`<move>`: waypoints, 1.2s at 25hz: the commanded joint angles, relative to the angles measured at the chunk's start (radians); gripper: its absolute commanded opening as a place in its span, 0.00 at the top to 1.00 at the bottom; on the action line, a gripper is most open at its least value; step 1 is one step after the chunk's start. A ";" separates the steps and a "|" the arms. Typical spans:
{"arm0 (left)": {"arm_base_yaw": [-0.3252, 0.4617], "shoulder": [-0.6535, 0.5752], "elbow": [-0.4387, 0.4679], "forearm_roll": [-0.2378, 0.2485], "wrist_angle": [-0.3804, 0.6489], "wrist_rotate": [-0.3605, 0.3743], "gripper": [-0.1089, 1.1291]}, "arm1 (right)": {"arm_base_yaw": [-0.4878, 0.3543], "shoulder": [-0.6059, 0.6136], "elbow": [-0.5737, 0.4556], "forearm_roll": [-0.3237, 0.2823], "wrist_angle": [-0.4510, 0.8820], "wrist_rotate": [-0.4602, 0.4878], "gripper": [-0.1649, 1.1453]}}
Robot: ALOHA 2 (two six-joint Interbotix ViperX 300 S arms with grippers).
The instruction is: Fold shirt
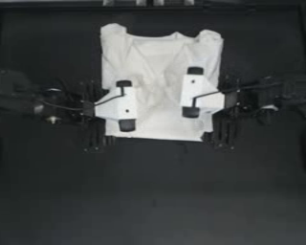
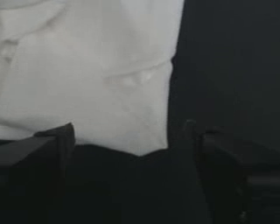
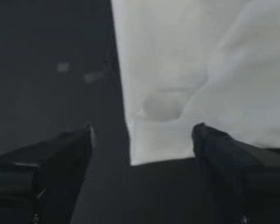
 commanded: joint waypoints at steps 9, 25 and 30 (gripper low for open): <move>-0.014 0.089 -0.083 0.009 0.035 0.017 0.09 | 0.015 0.054 0.000 -0.023 0.005 0.012 0.14; -0.011 0.160 -0.084 0.011 0.028 0.015 0.09 | 0.015 0.129 0.031 -0.023 -0.064 0.014 0.14; -0.002 0.164 -0.084 0.014 0.023 0.015 0.10 | 0.015 0.169 0.029 -0.023 -0.072 0.014 0.14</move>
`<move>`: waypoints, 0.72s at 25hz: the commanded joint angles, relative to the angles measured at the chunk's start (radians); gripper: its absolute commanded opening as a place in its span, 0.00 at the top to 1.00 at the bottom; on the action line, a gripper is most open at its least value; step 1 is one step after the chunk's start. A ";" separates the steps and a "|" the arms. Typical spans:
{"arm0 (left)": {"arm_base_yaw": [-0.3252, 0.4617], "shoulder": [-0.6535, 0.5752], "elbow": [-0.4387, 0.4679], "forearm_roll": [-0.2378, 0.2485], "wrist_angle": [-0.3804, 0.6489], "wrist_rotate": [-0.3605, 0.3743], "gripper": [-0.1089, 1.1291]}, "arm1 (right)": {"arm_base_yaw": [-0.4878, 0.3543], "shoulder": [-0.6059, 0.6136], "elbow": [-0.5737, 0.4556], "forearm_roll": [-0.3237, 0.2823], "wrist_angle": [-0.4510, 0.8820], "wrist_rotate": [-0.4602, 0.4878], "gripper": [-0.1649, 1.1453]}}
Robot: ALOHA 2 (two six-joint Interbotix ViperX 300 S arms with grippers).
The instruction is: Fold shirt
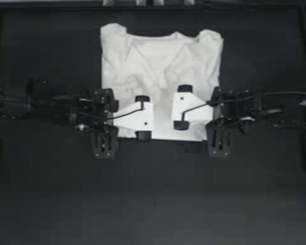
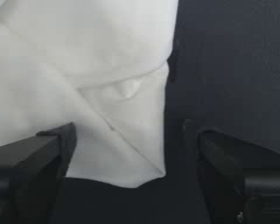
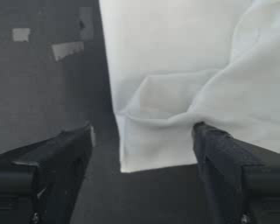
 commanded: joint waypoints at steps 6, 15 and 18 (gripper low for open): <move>0.015 -0.012 -0.020 0.026 -0.006 -0.005 0.10 | 0.002 0.029 -0.017 -0.018 -0.018 0.006 0.14; 0.032 0.005 -0.015 0.025 -0.006 -0.008 0.19 | -0.002 0.052 -0.003 -0.077 -0.034 0.064 0.15; 0.038 0.005 -0.015 0.023 -0.003 -0.008 0.33 | -0.002 0.060 -0.002 -0.078 -0.034 0.066 0.19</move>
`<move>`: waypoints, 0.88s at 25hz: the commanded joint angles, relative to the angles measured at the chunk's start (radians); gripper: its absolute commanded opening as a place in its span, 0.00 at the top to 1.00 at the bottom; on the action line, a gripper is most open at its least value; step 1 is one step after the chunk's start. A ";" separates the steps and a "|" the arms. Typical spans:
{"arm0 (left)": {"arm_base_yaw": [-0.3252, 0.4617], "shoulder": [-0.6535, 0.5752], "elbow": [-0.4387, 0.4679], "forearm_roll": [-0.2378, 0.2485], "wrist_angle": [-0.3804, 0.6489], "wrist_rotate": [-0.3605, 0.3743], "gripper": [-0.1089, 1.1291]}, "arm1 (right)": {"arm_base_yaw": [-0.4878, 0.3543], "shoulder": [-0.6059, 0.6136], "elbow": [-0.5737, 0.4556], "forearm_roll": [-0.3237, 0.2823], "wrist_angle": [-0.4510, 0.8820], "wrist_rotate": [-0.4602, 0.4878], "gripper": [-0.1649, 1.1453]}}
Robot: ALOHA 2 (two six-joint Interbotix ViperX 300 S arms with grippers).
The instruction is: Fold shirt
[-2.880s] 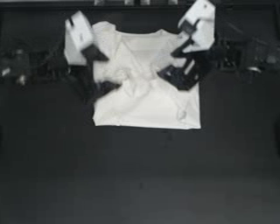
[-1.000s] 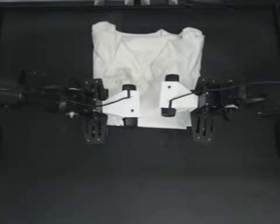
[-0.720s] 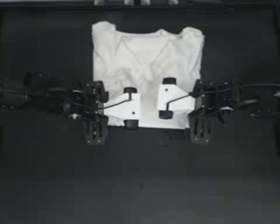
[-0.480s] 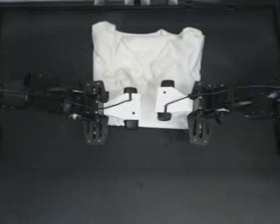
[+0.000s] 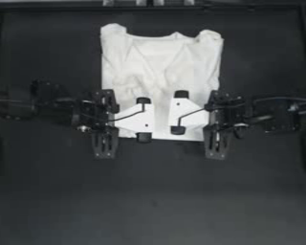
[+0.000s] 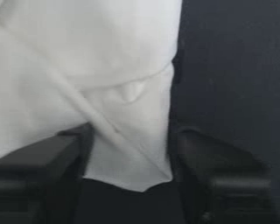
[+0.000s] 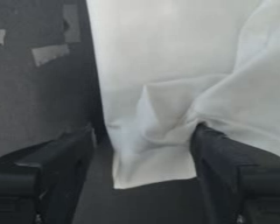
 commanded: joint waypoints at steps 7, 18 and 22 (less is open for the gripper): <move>0.002 -0.026 0.002 0.005 0.006 0.014 0.84 | -0.002 0.006 0.017 -0.037 0.005 0.048 0.71; -0.028 -0.051 0.005 0.000 0.009 0.025 0.87 | 0.035 -0.038 0.038 -0.035 0.000 0.054 0.83; -0.051 -0.104 0.028 0.006 0.015 -0.014 0.87 | 0.057 -0.086 0.043 -0.031 0.002 0.066 0.84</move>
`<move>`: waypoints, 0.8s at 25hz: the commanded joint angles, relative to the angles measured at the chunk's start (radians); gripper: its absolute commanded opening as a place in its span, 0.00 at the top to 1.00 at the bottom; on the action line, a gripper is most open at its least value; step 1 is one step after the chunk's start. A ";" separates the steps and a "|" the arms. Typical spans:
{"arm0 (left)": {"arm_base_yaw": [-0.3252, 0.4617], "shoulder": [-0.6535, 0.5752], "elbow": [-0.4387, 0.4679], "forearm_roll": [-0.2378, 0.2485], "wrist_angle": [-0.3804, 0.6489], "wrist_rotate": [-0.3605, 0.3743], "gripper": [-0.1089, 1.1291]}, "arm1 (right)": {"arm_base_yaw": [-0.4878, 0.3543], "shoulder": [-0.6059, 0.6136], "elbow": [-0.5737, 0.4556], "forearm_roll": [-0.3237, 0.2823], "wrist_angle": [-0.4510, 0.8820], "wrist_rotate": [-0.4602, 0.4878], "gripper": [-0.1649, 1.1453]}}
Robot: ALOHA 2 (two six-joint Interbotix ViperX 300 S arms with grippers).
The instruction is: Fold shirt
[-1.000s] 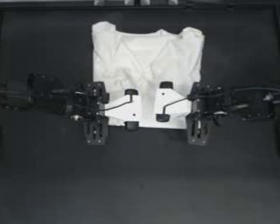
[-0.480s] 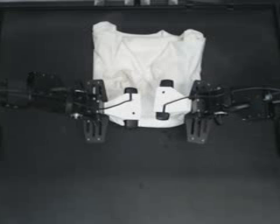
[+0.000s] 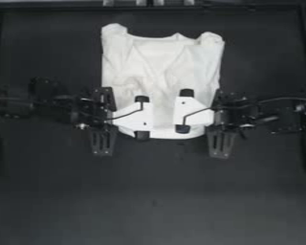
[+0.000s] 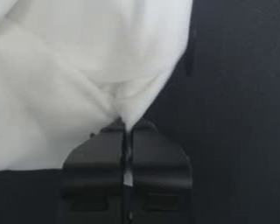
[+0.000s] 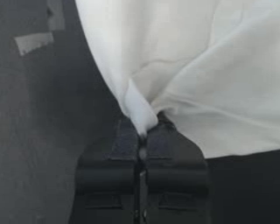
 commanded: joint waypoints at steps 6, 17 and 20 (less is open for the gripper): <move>-0.084 -0.138 0.035 0.026 0.008 -0.084 0.87 | 0.071 -0.121 -0.002 0.000 0.009 0.077 0.84; -0.232 -0.221 0.060 0.199 0.049 -0.374 0.87 | 0.196 -0.221 0.015 -0.075 0.009 0.299 0.83; -0.272 -0.236 0.058 0.199 0.075 -0.430 0.87 | 0.227 -0.249 0.015 -0.101 0.011 0.364 0.83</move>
